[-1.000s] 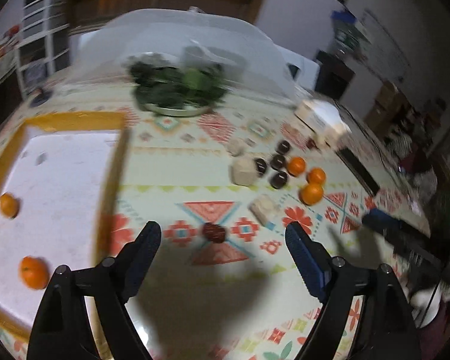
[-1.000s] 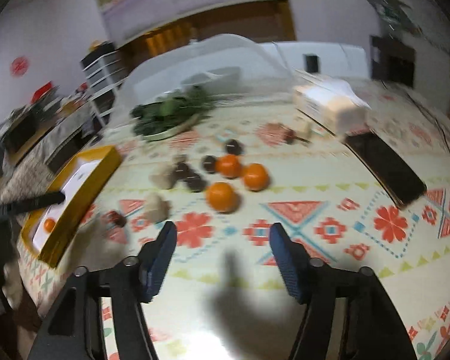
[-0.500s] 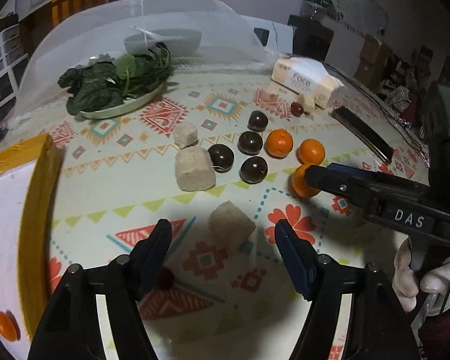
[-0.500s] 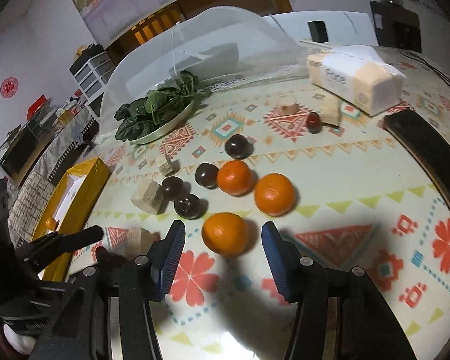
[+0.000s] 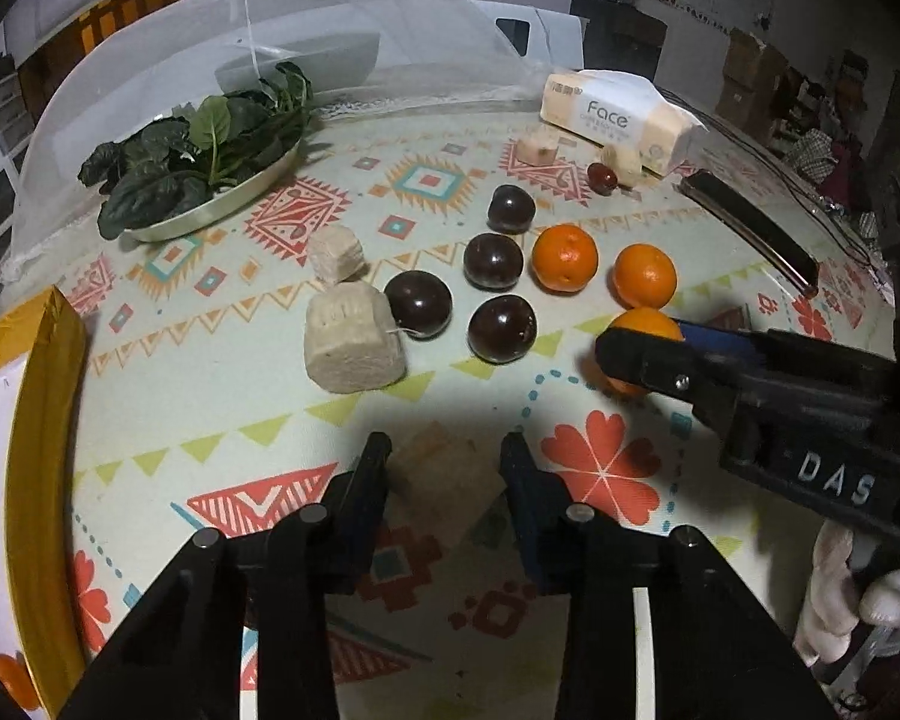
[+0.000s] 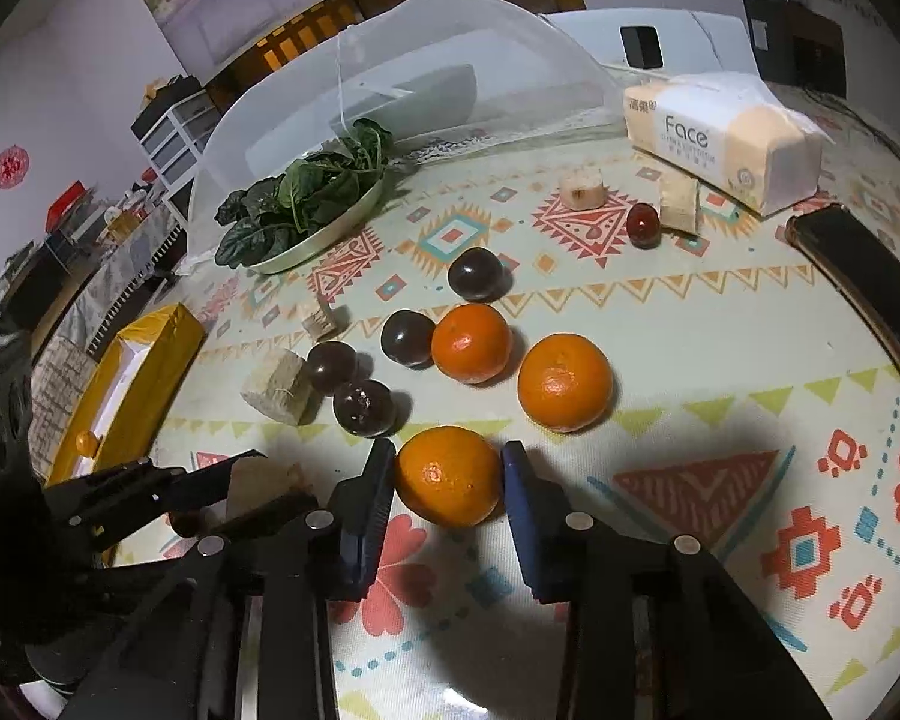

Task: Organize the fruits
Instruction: 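Grasp a beige cube with the left tool while the right tool grasps a mandarin, then place the beige cube and mandarins into the white tray with both tools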

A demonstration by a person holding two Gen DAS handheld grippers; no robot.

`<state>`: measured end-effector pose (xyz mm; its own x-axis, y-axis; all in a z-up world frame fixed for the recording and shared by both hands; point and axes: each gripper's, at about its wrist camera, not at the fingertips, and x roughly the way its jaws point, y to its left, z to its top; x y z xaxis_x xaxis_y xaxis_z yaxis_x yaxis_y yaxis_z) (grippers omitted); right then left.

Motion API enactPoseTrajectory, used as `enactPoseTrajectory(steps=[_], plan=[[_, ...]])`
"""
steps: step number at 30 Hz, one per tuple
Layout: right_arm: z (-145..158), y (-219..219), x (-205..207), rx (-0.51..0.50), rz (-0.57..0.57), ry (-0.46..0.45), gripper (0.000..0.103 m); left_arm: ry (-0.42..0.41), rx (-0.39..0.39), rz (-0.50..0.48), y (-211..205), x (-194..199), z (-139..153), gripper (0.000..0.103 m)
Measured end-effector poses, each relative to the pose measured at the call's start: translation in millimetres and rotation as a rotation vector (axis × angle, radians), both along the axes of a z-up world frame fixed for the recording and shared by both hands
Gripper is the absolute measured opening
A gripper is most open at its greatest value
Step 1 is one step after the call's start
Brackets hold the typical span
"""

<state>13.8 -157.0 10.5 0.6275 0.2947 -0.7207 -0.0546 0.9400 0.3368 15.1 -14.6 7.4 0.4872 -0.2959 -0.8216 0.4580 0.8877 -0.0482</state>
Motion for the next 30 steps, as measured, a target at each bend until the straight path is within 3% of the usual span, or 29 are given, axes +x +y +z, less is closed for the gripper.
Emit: enactPoseTrajectory(steps=[7, 13, 22, 30], plan=[[17, 5, -20, 0.0, 0.01, -0.029, 0.038, -0.022, -0.077, 0.046, 26, -20, 29, 0.037], [50, 37, -42, 0.0, 0.072, -0.089, 0.038, -0.058, -0.166, 0.132, 85, -51, 65, 0.037], [85, 159, -62, 0.006, 0.28, -0.159, 0.038, -0.112, -0.172, 0.359, 216, -71, 92, 0.037], [74, 266, -52, -0.019, 0.462, -0.14, 0.038, -0.114, -0.085, 0.553, 306, -68, 74, 0.037]])
